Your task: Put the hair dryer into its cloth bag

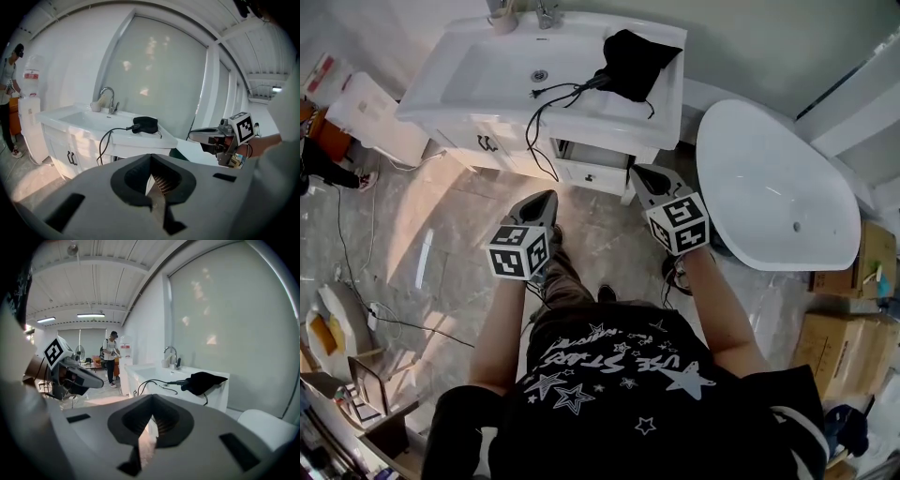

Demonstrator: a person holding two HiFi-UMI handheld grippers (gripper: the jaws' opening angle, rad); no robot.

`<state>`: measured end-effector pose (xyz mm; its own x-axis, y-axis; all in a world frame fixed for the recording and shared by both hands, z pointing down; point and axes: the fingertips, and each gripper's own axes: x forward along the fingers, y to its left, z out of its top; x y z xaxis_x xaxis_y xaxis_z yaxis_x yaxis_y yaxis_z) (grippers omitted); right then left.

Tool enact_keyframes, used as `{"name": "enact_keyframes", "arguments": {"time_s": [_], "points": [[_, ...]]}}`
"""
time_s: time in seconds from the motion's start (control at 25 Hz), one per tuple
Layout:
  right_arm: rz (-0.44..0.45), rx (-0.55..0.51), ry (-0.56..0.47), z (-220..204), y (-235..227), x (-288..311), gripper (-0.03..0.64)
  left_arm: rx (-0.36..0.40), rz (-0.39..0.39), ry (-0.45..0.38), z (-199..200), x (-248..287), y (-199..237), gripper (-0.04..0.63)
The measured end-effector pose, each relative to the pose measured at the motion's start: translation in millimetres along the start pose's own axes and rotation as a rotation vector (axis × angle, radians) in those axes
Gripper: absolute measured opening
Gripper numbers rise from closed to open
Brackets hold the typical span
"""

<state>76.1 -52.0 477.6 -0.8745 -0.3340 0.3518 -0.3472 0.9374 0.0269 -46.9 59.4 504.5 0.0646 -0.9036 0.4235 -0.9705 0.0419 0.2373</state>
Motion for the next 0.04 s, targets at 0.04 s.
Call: {"name": "enact_keyframes", "arguments": {"time_s": [0.04], "points": [[0.003,0.000,0.001,-2.0,3.3,-4.0,0.006,-0.004,0.003,0.000,-3.6,-4.6,-2.6,0.011]]}}
